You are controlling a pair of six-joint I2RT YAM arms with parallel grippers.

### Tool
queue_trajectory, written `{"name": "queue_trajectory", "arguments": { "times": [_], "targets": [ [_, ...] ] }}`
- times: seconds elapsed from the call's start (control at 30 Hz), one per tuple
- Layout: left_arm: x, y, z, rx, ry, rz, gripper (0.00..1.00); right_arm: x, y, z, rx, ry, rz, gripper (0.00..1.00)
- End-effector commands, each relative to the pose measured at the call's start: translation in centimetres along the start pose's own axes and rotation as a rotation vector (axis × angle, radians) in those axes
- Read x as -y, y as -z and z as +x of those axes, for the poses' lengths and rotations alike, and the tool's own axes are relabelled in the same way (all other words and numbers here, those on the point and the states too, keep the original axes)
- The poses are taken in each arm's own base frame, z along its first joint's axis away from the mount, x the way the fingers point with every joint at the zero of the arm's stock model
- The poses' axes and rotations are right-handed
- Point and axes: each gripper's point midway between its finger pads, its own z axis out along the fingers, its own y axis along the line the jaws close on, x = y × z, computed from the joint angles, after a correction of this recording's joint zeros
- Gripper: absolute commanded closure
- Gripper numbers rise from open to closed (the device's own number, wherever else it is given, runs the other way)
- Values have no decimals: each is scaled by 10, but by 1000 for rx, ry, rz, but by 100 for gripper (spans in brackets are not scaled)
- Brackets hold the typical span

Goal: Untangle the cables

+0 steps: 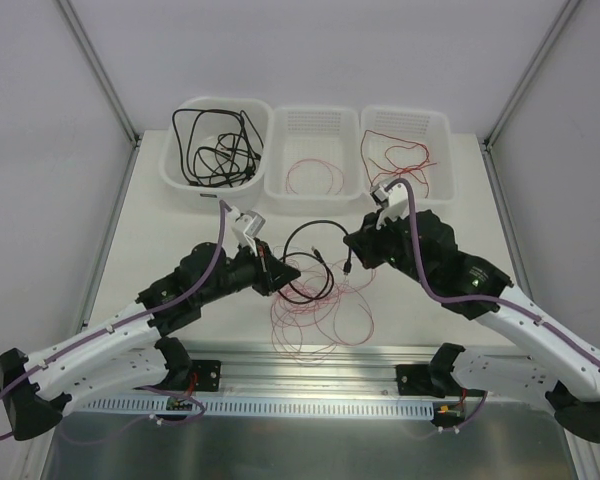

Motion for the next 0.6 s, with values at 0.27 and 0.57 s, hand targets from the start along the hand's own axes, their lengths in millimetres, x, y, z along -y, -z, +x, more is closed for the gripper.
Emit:
{"name": "queue_trajectory", "arguments": {
  "times": [0.27,0.57],
  "targets": [
    [27,16,-50,140,-40,-13,100,12,-13,38,-78,-20,50,61],
    [62,42,-86,90,74,-31,100,36,-35,107,-187,-65,41,45]
  ]
}}
